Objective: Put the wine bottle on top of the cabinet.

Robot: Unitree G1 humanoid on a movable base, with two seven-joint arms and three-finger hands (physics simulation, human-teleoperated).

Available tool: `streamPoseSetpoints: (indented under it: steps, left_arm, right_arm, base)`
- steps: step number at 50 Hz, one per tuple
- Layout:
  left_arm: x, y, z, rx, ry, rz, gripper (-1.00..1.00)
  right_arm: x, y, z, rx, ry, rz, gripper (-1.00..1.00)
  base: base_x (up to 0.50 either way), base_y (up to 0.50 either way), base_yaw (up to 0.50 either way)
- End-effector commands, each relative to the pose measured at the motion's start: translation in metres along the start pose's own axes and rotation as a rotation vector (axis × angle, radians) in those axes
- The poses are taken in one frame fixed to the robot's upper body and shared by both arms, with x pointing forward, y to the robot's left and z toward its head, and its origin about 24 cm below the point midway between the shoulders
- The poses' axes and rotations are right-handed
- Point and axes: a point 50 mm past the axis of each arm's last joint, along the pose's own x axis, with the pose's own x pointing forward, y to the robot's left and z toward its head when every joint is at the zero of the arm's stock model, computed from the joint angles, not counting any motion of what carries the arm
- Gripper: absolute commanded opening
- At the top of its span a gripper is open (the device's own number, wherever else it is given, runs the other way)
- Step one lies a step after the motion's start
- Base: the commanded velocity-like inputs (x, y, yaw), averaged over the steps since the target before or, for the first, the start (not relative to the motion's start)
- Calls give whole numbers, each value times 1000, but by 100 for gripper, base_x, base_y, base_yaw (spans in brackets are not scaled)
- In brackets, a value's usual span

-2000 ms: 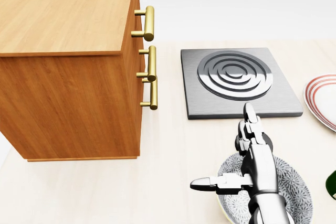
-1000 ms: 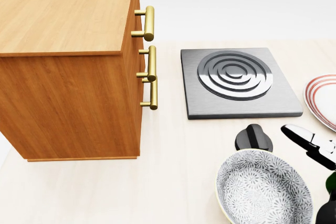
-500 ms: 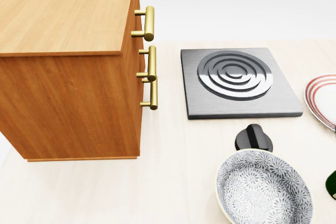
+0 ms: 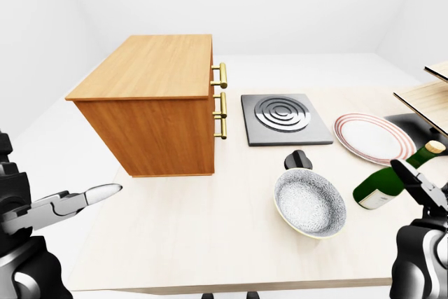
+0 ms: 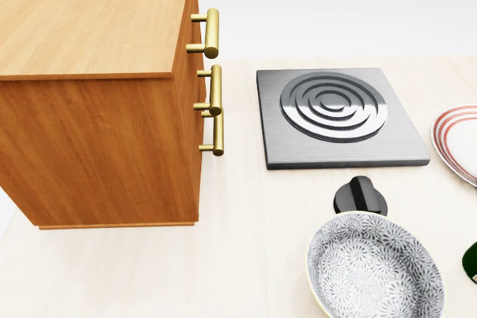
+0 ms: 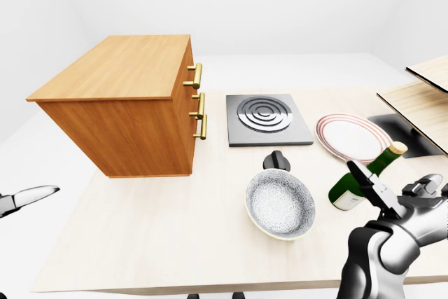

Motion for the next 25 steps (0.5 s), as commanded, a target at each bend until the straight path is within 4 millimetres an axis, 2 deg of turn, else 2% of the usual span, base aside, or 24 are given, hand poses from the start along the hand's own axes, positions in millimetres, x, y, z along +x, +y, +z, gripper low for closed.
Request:
streamPoseSetpoints:
  steps: [1,10,17,25]
  left_arm:
    - [0,-1,-2,-2,10,0,100]
    - [-1,-2,-3,-2,13,-2,100]
    - [-1,-2,-3,0,14,-3,100]
    - [-1,-2,-4,0,20,-4,100]
  right_arm:
    - [5,-7,-15,-50,53,-22,100]
    - [13,-6,-32,-77,117,-31,100]
    - [21,-7,-19,-73,64,-30,100]
    - [25,-11,-25,-94,84,-48,100]
  base:
    - [0,0,0]
    - [0,0,0]
    - [0,0,0]
    - [0,0,0]
